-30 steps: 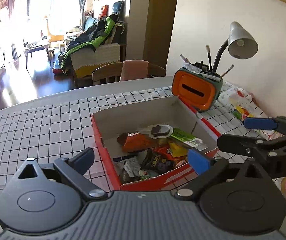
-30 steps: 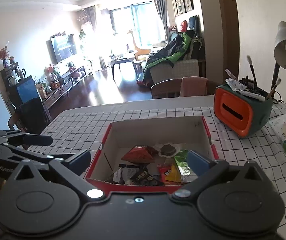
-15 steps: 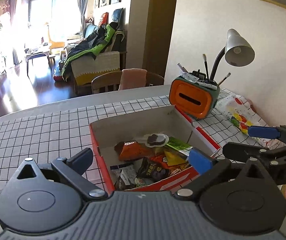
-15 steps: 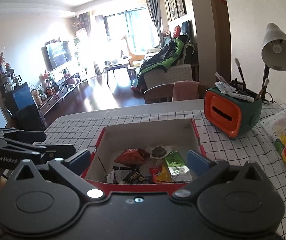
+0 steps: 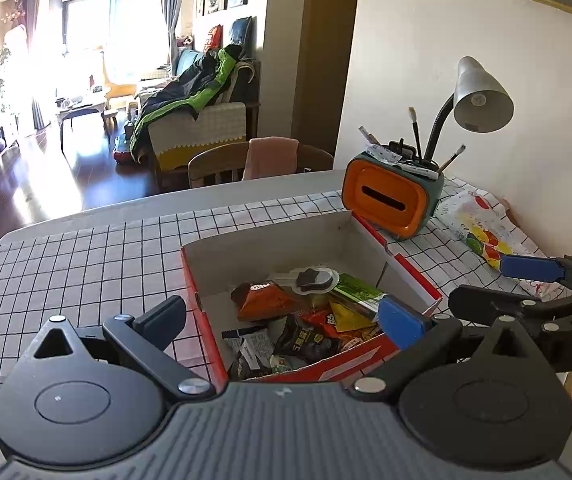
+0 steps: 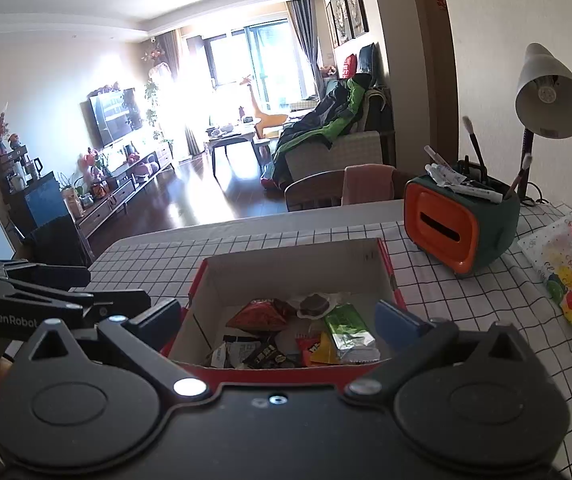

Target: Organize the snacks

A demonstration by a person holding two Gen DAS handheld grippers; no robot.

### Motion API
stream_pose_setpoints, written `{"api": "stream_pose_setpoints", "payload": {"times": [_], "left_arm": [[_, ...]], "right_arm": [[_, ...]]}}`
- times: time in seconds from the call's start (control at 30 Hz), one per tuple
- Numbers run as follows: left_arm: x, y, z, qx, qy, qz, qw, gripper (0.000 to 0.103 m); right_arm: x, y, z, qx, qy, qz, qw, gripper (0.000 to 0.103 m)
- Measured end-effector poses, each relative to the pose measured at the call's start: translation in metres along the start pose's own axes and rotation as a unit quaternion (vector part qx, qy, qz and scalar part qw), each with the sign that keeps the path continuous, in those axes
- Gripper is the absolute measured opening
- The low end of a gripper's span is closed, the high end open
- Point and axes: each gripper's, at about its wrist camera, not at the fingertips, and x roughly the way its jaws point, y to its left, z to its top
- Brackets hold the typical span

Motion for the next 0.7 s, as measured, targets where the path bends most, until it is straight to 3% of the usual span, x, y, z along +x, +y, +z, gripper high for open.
{"api": "stream_pose_setpoints", "payload": {"times": [0.7], "left_arm": [[0.0016,0.0017,-0.0030,-0.021,0.006,0.000,0.9998,0.103]], "right_arm": [[0.0029,-0.0024,-0.0004,0.003,0.004,0.007,1.000,0.103]]}}
